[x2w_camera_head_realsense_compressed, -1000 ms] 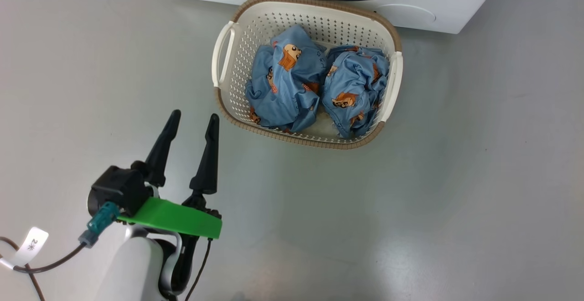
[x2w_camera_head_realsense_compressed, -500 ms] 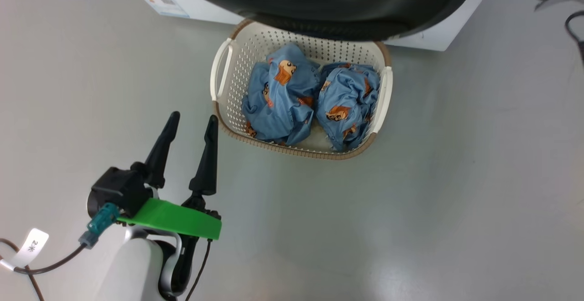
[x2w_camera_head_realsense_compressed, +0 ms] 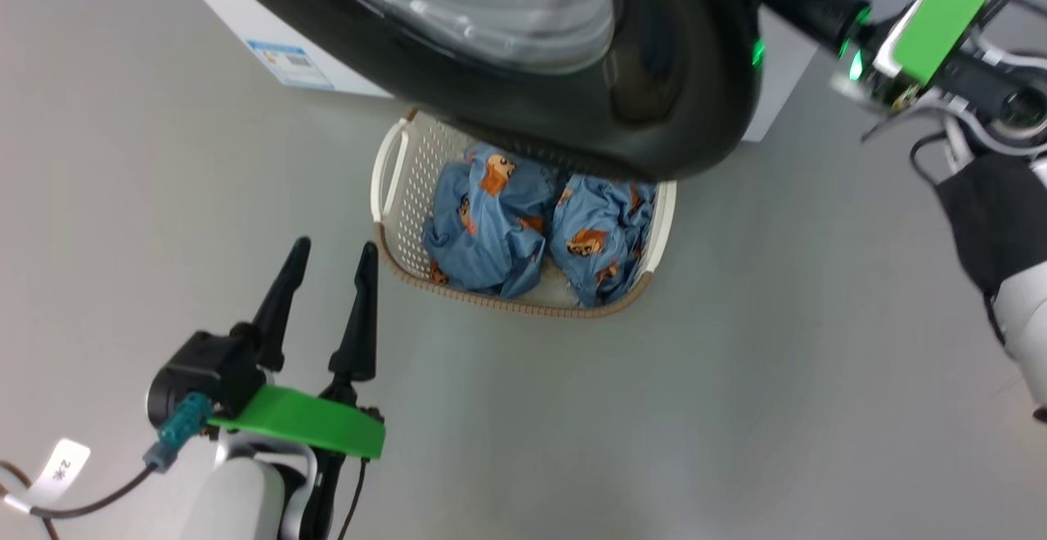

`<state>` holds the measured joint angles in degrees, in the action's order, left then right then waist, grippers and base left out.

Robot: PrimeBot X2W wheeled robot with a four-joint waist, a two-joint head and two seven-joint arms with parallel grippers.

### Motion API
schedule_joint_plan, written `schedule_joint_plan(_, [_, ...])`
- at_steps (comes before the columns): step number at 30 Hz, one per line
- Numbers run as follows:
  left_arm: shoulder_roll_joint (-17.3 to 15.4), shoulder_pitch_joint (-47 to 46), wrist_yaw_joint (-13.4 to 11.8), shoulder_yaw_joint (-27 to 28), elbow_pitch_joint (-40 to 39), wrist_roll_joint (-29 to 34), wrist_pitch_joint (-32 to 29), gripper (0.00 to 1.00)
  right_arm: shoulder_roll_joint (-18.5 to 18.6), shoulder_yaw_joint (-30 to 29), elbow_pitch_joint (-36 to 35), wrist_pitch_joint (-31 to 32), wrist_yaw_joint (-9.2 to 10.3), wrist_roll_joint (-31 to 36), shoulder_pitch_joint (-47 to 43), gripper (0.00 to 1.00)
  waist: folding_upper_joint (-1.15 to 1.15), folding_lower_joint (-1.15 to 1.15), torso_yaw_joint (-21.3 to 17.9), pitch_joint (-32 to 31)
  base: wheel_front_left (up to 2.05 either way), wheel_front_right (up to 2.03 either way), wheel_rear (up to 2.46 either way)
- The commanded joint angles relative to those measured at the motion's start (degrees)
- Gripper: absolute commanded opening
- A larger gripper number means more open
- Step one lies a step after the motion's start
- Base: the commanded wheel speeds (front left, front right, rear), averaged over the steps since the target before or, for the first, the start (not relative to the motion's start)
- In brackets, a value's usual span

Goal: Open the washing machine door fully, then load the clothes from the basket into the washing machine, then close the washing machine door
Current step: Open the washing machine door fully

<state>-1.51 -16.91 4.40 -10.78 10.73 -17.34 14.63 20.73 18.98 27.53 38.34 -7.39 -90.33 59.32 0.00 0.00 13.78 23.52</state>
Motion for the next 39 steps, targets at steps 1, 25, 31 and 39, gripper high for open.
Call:
schedule_joint_plan(1, [-1.37, 1.21, 0.31, 2.26, -0.81, 0.84, 0.37, 1.0, -1.36, 0.85, -2.11, 0.72, -0.1, 0.12, -1.95, 0.0, 0.0, 0.0, -0.41, -1.56, 0.0, 0.0, 0.0])
schedule_joint_plan(25, [-1.37, 6.32, 1.21, 4.72, -0.59, 2.42, 0.37, 1.0, -4.34, 4.4, -9.48, 3.56, -0.1, -1.03, -14.97, 0.0, 0.0, 0.0, 1.77, -9.09, 0.0, 0.0, 0.0])
schedule_joint_plan(31, [-1.37, 7.24, 1.21, 4.69, -0.64, 2.5, 0.37, 1.0, -5.31, 5.6, -10.92, 4.44, -0.1, -0.92, -17.32, 0.0, 0.0, 0.0, 2.82, -10.3, 0.0, 0.0, 0.0])
schedule_joint_plan(39, [-1.37, 8.1, 1.28, 4.72, -0.6, 2.67, 0.37, 1.0, -7.54, 7.66, -12.74, 5.55, -0.1, -0.6, -19.89, 0.0, 0.0, 0.0, 4.18, -11.57, 0.0, 0.0, 0.0])
